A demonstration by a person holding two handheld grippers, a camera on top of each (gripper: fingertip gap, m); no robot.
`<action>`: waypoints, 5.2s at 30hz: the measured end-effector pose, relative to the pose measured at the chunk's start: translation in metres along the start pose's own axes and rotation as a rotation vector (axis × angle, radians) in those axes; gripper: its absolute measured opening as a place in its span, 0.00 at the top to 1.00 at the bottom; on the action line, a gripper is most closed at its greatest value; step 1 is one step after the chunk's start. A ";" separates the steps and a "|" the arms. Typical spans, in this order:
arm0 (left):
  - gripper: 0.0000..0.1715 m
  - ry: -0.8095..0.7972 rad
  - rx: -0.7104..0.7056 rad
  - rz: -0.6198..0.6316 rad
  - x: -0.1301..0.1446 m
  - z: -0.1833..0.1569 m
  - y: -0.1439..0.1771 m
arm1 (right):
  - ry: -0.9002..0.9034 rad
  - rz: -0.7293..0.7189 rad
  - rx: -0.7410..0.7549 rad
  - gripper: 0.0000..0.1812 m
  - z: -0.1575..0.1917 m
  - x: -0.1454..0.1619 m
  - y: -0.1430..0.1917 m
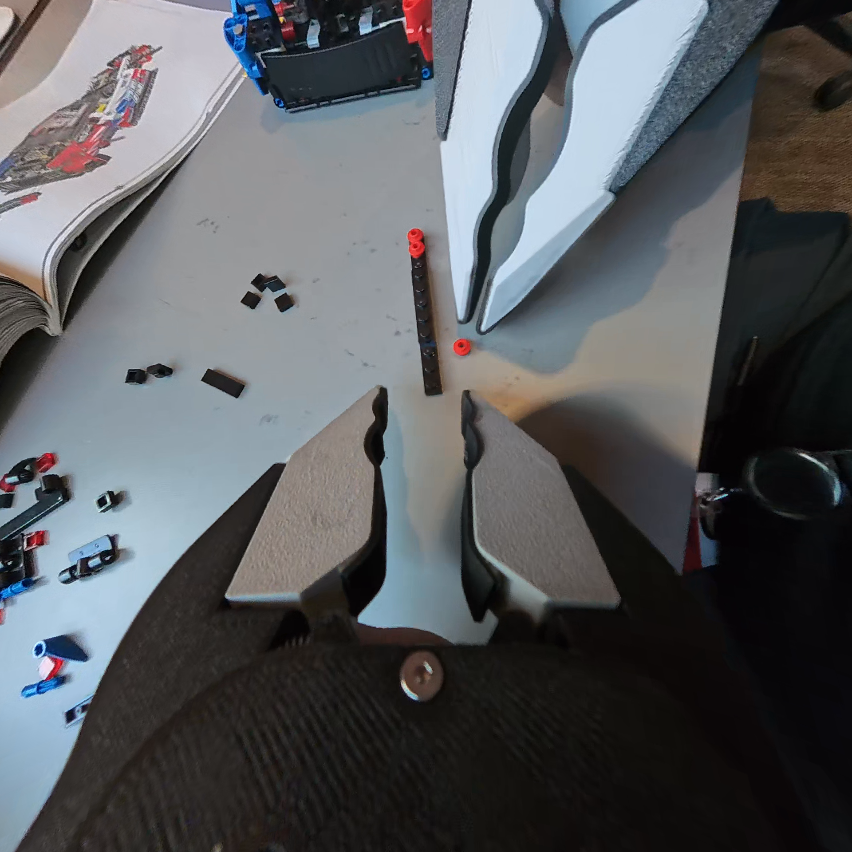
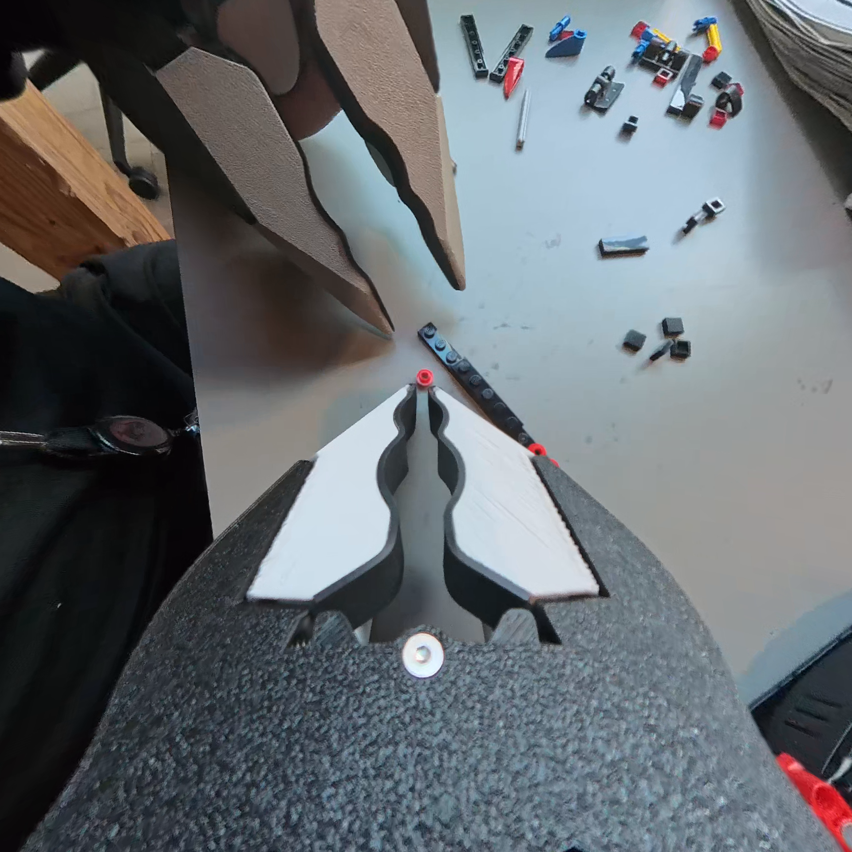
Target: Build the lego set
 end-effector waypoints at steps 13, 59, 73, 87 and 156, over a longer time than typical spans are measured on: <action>0.86 -0.030 0.130 0.021 0.005 0.004 -0.004 | 0.177 0.129 -0.057 0.99 -0.002 -0.006 -0.005; 0.91 -0.036 0.223 0.036 0.005 0.000 -0.006 | 0.161 0.181 -0.116 0.96 -0.001 -0.004 -0.009; 0.91 -0.027 0.233 0.040 0.005 -0.001 -0.006 | 0.174 0.176 -0.121 0.97 -0.001 -0.005 -0.011; 0.90 -0.020 0.236 0.041 0.005 0.000 -0.006 | 0.191 0.147 -0.080 0.98 -0.012 -0.013 -0.013; 0.97 0.052 0.275 0.059 0.006 0.001 -0.007 | 0.023 0.156 -0.202 1.00 -0.019 -0.028 -0.013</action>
Point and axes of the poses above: each gripper's, where its closed fingertips meet, y back along the fingers, x out of its underside, z = x × y across the jaws, the point moved 1 cm from there along y, back along the fingers, and after that the axes turned 11 degrees about y, right-handed, at the moved point
